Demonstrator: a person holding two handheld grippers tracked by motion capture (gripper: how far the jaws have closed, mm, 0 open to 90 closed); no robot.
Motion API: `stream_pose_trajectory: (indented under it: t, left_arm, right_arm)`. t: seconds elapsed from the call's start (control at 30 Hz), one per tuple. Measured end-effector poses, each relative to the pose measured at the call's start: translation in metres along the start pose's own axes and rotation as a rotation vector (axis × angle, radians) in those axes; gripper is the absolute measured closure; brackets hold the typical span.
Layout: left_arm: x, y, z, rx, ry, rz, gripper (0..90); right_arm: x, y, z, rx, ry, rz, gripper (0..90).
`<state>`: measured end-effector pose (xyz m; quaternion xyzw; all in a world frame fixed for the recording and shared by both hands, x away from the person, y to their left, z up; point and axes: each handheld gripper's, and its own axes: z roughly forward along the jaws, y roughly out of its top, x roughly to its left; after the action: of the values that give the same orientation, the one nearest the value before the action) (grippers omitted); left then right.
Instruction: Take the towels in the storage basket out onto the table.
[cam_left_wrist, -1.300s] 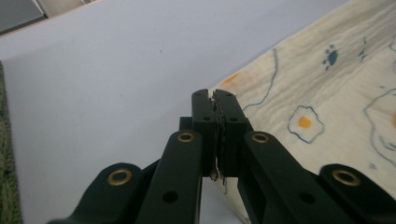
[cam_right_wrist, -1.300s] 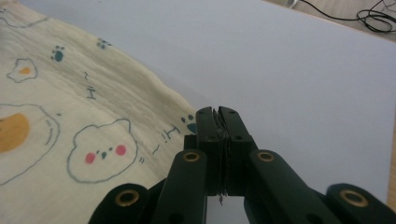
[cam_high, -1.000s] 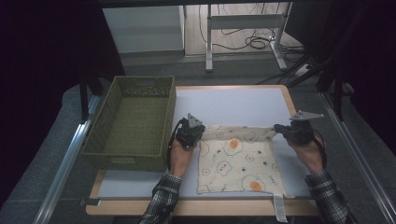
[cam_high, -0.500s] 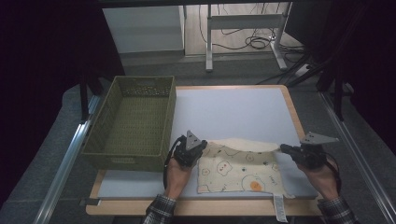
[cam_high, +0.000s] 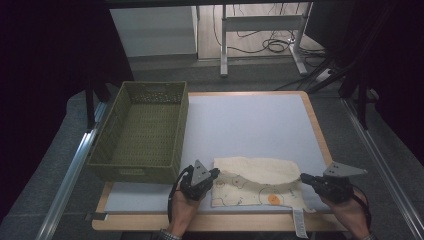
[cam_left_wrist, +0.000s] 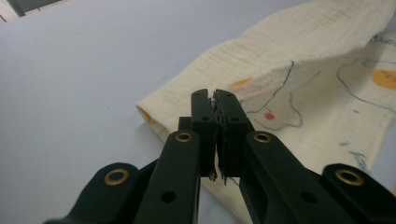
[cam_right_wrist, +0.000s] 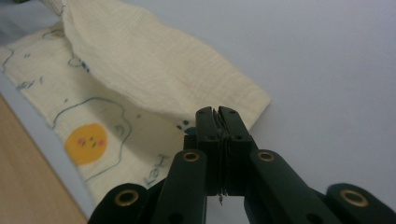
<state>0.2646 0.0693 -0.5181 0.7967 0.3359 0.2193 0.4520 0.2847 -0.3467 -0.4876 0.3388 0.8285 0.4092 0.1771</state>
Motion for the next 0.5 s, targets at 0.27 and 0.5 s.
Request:
stream_pose_trajectory:
  t: [0.27,0.5]
  left_arm:
    - [-0.020,-0.013,-0.014,0.003,0.006,0.050,87.0]
    - [-0.026,-0.026,-0.019,0.016,-0.024,0.033,86.6]
  right_arm:
    - [0.020,-0.015,-0.007,0.031,0.012,-0.024,87.9]
    - [0.027,-0.028,-0.009,0.046,0.025,-0.011,87.7]
